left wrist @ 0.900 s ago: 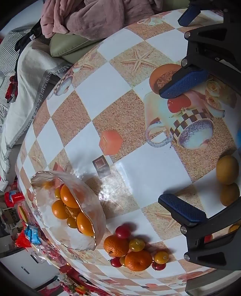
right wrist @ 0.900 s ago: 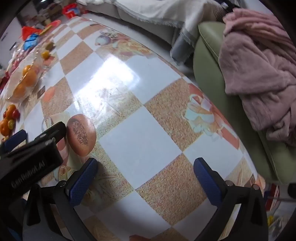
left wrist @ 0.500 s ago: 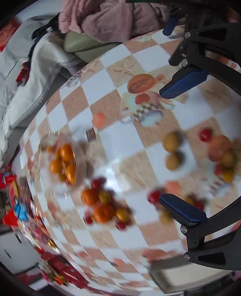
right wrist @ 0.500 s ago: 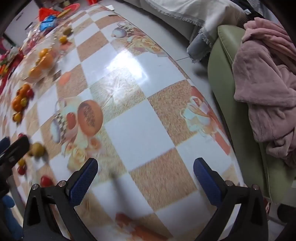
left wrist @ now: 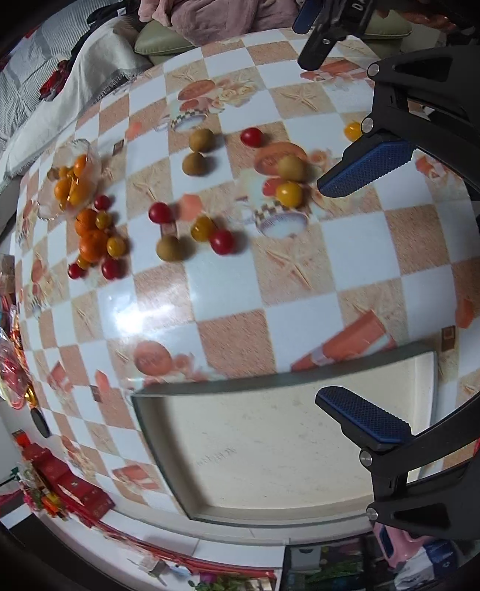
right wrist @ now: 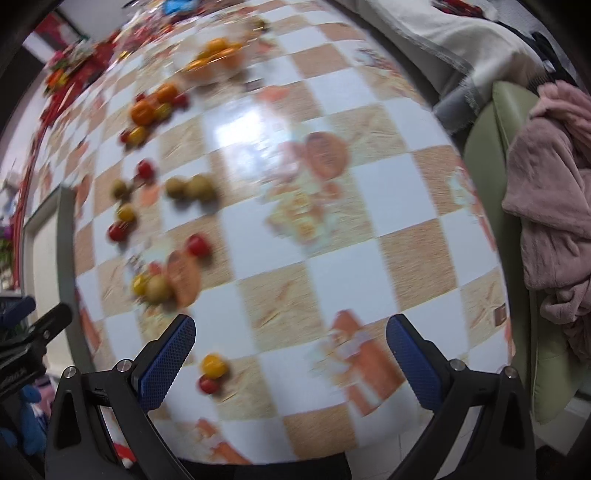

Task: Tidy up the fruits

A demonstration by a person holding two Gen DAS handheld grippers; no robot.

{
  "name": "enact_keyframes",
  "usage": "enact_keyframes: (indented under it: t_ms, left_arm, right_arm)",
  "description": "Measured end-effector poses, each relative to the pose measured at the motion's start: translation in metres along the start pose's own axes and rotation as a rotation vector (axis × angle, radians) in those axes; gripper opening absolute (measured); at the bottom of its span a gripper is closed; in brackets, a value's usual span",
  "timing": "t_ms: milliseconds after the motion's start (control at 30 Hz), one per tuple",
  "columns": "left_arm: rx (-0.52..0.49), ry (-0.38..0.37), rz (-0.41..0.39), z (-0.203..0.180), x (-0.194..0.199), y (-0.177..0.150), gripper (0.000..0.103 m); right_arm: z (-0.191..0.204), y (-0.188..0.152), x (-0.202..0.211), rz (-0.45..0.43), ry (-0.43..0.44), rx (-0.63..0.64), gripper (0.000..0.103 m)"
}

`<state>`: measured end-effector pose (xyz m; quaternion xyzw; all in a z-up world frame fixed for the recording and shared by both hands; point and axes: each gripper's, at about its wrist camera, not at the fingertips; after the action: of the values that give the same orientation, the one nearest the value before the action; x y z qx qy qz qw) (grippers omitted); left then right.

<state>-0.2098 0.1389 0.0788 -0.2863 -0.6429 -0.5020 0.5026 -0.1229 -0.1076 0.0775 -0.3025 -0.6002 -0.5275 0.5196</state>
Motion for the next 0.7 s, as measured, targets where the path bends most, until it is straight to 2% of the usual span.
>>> enact_keyframes:
  t_ms: [167,367,700]
  left_arm:
    - [-0.044,-0.009,-0.011,0.014,0.015,0.003,0.103]
    - [-0.032,-0.038,-0.022,0.023,0.033,0.01,0.103]
    - [0.085,-0.01,-0.029,0.023,0.044,0.009,0.103]
  right_arm:
    - [0.038,0.002,0.014,0.008,0.007,0.054,0.103]
    - [0.067,0.014,0.028,-0.004,0.015,0.075,0.103]
    - [0.083,0.038,0.029,0.029,0.055,0.181,0.103]
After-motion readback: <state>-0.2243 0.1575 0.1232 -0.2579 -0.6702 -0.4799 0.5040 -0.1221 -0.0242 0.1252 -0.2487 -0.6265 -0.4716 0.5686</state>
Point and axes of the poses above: each gripper's, at about its wrist camera, not at the fingertips, and x roughly against the way its jaws point, z to its left, y to its top, and after that the axes turned 12 degrees about -z, right-handed
